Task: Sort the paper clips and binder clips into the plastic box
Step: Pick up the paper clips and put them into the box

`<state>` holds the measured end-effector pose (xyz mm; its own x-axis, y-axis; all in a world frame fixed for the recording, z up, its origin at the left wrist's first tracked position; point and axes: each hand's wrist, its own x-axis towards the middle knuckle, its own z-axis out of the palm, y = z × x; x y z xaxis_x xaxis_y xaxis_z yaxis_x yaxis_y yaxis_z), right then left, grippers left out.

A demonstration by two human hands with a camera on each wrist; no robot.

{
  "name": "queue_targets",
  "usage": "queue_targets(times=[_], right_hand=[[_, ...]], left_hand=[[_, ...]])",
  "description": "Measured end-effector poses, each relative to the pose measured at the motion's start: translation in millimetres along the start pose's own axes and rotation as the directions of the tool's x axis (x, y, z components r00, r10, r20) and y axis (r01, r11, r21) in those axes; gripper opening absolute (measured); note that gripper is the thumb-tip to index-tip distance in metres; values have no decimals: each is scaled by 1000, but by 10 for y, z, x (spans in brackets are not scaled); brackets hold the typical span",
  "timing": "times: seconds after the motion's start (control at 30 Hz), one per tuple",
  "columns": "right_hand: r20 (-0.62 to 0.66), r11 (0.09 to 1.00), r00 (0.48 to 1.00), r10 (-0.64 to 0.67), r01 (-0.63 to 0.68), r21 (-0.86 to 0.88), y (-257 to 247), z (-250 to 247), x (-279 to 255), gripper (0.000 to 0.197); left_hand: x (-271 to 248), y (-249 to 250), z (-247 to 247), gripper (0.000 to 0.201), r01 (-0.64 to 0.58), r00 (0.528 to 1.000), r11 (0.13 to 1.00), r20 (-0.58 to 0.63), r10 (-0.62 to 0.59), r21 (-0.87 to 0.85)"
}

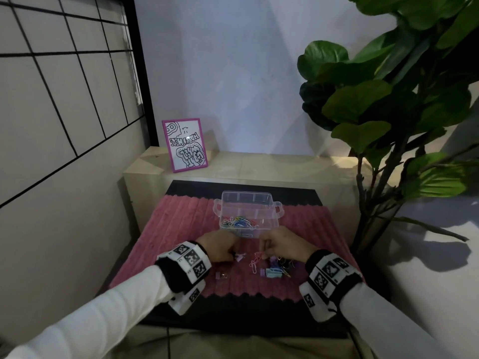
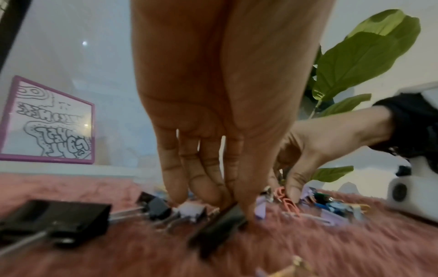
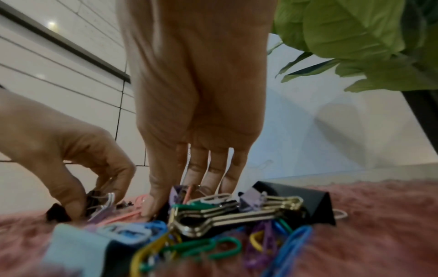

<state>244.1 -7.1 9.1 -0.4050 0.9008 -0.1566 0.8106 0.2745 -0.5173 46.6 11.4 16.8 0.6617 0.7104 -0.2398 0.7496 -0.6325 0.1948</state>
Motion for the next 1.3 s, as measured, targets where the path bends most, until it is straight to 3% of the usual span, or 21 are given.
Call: queue_targets(times=[0.17, 0.27, 0.33, 0.47, 0.67, 0.73, 0.8, 0.9, 0.97, 1.17, 1.23, 1.3], right_hand=[[-112, 968, 993, 41, -12, 249, 121, -82, -13, 9], [-194, 916, 980, 51, 31, 399, 123, -146, -53, 8], [-240, 866, 969, 58, 71, 495, 118, -164, -78, 6], [-228, 634, 959, 167, 73, 770, 161, -141, -132, 12], [-79, 349, 973, 217, -2, 937, 208, -142, -202, 7], [-60, 307, 974, 220, -11, 952, 205, -149, -210, 9], [-47, 350, 979, 199, -26, 936, 189, -149, -226, 11], [-101, 531, 979, 176, -9, 848, 161, -132, -243, 10], [-178, 634, 971, 162, 36, 772, 134, -129, -233, 13], [-310, 743, 939, 147, 102, 661, 50, -104, -134, 21], [-344, 771, 928, 144, 113, 627, 36, -94, -109, 20], [-354, 754, 924, 142, 131, 643, 33, -96, -102, 13]], left_hand=[[-47, -112, -78, 33, 109, 992, 994, -70, -106, 30], [7, 54, -62, 35, 40, 986, 999, -159, -39, 4], [77, 211, -14, 34, -52, 988, 997, -148, 42, -62], [207, 385, 154, 43, -118, 993, 985, 7, 120, -127], [289, 353, 161, 24, -87, 994, 978, 53, 99, -190], [289, 309, 144, 23, -90, 994, 967, 40, 102, -240], [264, 259, 143, 21, -82, 995, 945, 22, 94, -316], [240, 144, 140, 7, -36, 999, 839, -5, 40, -543], [207, 72, 108, 16, -42, 997, 763, -74, -7, -644], [91, -87, -7, 7, -105, 967, 578, -219, -131, -810], [82, -133, -19, 8, -125, 958, 449, -226, -177, -885], [73, -162, -16, 15, -133, 948, 242, -195, -253, -961]])
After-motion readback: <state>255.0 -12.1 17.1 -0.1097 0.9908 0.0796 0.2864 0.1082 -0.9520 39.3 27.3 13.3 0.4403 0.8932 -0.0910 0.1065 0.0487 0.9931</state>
